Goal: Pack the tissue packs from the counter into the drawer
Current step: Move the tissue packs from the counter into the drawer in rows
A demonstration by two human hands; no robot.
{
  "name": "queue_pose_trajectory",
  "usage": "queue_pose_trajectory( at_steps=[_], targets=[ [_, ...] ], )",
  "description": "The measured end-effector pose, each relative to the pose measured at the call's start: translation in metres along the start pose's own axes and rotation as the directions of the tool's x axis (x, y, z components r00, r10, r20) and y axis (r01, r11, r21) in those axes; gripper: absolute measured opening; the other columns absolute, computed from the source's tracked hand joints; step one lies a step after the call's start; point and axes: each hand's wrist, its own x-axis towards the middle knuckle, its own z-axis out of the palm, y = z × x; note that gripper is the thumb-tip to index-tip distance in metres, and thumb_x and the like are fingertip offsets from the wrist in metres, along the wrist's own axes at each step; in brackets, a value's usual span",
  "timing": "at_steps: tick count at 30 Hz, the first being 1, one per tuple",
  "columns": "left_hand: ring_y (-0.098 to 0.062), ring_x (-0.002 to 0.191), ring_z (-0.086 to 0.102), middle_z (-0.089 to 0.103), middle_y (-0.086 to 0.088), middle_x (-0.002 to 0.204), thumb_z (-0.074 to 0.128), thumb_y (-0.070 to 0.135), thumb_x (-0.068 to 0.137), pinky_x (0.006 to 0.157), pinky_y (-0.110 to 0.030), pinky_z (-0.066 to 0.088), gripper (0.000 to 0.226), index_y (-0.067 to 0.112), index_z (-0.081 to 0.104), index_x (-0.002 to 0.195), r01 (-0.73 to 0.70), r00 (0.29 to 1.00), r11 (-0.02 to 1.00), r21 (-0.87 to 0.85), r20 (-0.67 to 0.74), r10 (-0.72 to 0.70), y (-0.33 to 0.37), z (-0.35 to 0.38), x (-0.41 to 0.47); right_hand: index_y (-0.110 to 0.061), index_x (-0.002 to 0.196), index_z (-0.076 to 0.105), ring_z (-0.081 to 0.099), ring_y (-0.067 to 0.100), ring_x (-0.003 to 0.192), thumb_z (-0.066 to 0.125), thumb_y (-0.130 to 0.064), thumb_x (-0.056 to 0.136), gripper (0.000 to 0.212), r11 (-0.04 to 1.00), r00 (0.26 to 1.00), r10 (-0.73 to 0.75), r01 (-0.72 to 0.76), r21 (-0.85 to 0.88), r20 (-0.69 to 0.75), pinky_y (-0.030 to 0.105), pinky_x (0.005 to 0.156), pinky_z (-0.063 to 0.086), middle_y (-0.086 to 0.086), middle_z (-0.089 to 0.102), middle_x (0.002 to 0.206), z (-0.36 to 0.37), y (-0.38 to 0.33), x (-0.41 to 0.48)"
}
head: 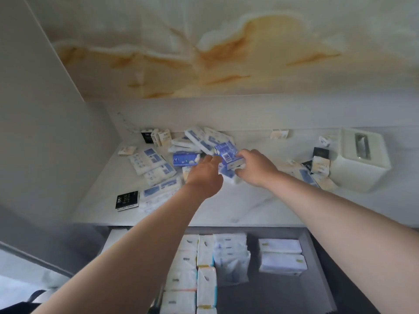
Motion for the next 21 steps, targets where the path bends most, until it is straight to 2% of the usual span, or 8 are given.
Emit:
queue_pose_trajectory(
  at_steps=[4,6,8,11,14,17,19,21],
  targets=[
    [-0.026,0.130,0.038,0.043,-0.003,0.138,0.049,0.013,0.088,0.105,-0.040,0.033,0.054,0.021,0.041,0.140,0.056,0.998,0.991,0.122,-0.035,-0.052,-0.030,0.007,0.030,-0.034,0.144,0.040,0.045,0.034,0.126,0.068,-0.049,0.081,0.071,1.000,1.000,0.020,-0.020,-0.022,-0.012,0.041,0.103,0.042,0.010,0.042,0.134,0.021,-0.013,0.036],
    [-0.027,0.132,0.036,0.040,-0.005,0.142,0.048,0.014,0.089,0.108,-0.041,0.031,0.055,0.020,0.038,0.142,0.104,0.994,0.982,0.158,-0.036,-0.100,-0.046,0.009,0.042,-0.039,0.144,0.037,0.039,0.034,0.128,0.062,-0.065,0.081,0.073,0.987,0.999,0.037,-0.038,-0.156,-0.008,0.045,0.104,0.037,0.008,0.039,0.137,0.032,-0.017,0.050],
    [-0.027,0.139,0.029,0.033,-0.006,0.150,0.047,0.022,0.093,0.114,-0.043,0.025,0.057,0.022,0.031,0.147,0.113,0.994,0.970,0.215,-0.019,-0.112,-0.063,0.013,0.051,-0.041,0.139,0.039,0.036,0.033,0.127,0.056,-0.069,0.082,0.066,0.961,0.998,0.053,-0.061,-0.269,-0.038,0.049,0.104,0.032,0.007,0.039,0.138,0.040,-0.016,0.060],
    [-0.025,0.141,0.029,0.035,-0.005,0.151,0.048,0.037,0.094,0.117,-0.042,0.018,0.061,0.021,0.028,0.149,0.116,0.993,0.958,0.261,-0.041,-0.110,-0.084,0.020,0.059,-0.040,0.130,0.045,0.034,0.032,0.127,0.063,-0.052,0.086,0.049,0.967,0.993,0.055,-0.079,-0.243,-0.103,0.049,0.102,0.032,0.009,0.036,0.139,0.047,-0.013,0.068],
    [-0.027,0.132,0.037,0.045,-0.004,0.141,0.054,0.039,0.091,0.114,-0.041,0.022,0.058,0.023,0.039,0.144,0.130,0.985,0.953,0.275,-0.145,-0.093,-0.089,0.029,0.060,-0.036,0.121,0.045,0.038,0.031,0.119,0.067,-0.026,0.084,0.044,0.968,0.989,0.043,-0.077,-0.241,-0.142,0.040,0.090,0.031,0.008,0.043,0.130,0.047,-0.014,0.069],
    [-0.029,0.127,0.041,0.050,-0.006,0.134,0.058,0.033,0.091,0.110,-0.041,0.026,0.051,0.022,0.047,0.140,0.111,0.982,0.958,0.266,-0.177,-0.065,-0.090,0.031,0.060,-0.033,0.116,0.049,0.042,0.030,0.112,0.062,-0.005,0.076,0.051,0.977,0.976,-0.002,-0.046,-0.210,-0.220,0.037,0.083,0.027,0.003,0.047,0.122,0.043,-0.012,0.066],
    [-0.032,0.121,0.047,0.057,-0.009,0.128,0.062,0.029,0.090,0.105,-0.043,0.031,0.047,0.018,0.053,0.136,0.042,0.981,0.961,0.275,-0.195,0.012,-0.094,0.027,0.055,-0.032,0.118,0.051,0.044,0.029,0.111,0.063,-0.001,0.072,0.057,0.982,0.970,-0.051,0.006,-0.188,-0.237,0.038,0.087,0.028,0.001,0.045,0.124,0.041,-0.009,0.064],
    [-0.035,0.110,0.056,0.064,-0.012,0.118,0.069,0.024,0.086,0.097,-0.045,0.039,0.044,0.013,0.060,0.128,-0.028,0.956,0.964,0.265,-0.275,0.103,-0.099,0.023,0.046,-0.032,0.121,0.051,0.046,0.028,0.110,0.063,0.000,0.071,0.060,0.988,0.970,-0.082,0.049,-0.147,-0.230,0.037,0.087,0.029,0.000,0.043,0.126,0.038,-0.008,0.061]
  ],
)
